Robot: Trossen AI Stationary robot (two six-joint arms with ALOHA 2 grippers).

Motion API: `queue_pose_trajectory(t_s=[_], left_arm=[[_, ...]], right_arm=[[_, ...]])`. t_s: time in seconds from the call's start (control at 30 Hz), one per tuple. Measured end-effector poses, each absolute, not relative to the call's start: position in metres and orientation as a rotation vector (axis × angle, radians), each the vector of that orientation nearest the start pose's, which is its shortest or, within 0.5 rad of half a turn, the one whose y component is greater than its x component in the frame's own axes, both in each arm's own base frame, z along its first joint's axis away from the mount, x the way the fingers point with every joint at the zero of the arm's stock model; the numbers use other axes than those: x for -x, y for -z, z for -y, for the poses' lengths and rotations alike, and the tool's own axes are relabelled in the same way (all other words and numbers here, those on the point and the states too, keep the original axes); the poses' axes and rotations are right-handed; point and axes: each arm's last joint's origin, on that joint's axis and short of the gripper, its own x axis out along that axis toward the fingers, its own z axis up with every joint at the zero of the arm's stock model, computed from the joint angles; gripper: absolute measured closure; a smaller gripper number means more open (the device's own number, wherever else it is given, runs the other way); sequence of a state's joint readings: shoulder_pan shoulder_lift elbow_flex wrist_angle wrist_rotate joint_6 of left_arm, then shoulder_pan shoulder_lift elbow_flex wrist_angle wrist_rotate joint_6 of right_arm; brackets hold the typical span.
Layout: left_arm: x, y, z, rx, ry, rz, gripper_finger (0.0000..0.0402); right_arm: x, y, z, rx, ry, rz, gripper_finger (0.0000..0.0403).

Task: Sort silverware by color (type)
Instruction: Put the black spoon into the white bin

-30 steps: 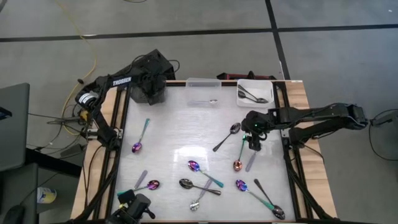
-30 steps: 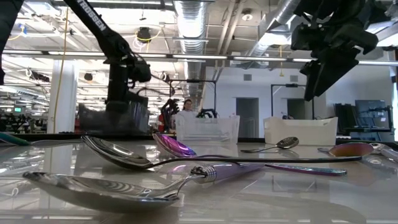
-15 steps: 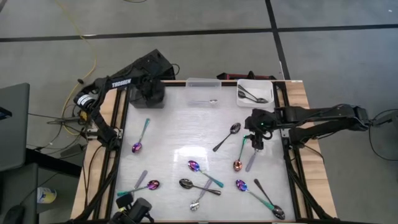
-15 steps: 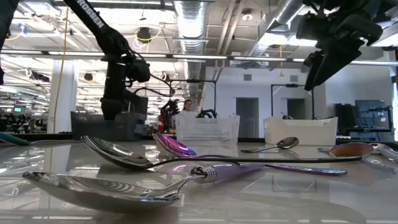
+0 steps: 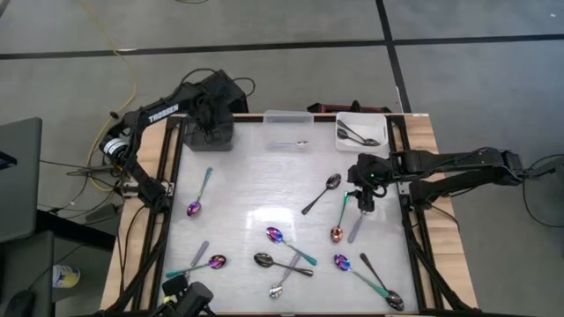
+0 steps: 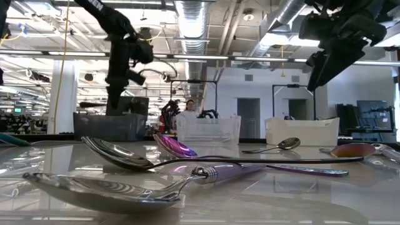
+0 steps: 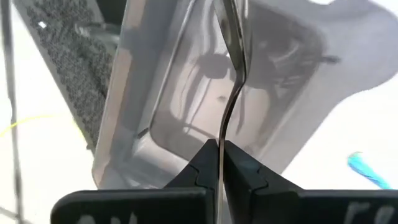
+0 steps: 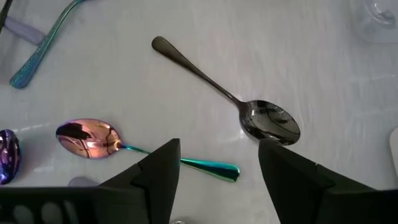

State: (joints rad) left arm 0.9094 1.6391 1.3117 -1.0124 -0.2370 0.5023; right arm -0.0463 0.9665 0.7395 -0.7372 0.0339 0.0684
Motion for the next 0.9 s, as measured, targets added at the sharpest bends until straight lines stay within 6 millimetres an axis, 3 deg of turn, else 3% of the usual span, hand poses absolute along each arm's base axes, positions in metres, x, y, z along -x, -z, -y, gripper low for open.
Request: queue_pose_trajectory(t_s=[0.2,0.33,0.43,0.67,0.8,0.9], left_arm=[[-0.211,-0.301,-0.239,0.044,-0.53,-1.263,0.0401],[-0.255,-0.325,-0.232,-0.046,-0.445,-0.876,0.0401],[-0.3,-0.331,-0.218,-0.153,-0.381,-0.608,0.0401],[-0.395,-0.309,-0.195,-0.145,-0.322,-0.156,0.0401],[-0.444,-0.283,-0.201,-0.125,-0.304,-0.112,0.0401],[-0.481,-0.274,-0.209,-0.133,-0.282,-0.071,0.0401]], right_arm=[[-0.165,-0.256,0.01,-0.022,0.116,-0.895,0.0163],[-0.146,-0.271,0.013,-0.015,0.207,-0.782,0.0163],[-0.133,-0.28,0.016,-0.001,0.308,-0.704,0.0163],[-0.118,-0.29,0.018,0.012,0.425,-0.61,0.0163],[-0.118,-0.291,0.018,0.024,0.422,-0.594,0.0163],[-0.12,-0.293,0.018,0.039,0.417,-0.579,0.0163]])
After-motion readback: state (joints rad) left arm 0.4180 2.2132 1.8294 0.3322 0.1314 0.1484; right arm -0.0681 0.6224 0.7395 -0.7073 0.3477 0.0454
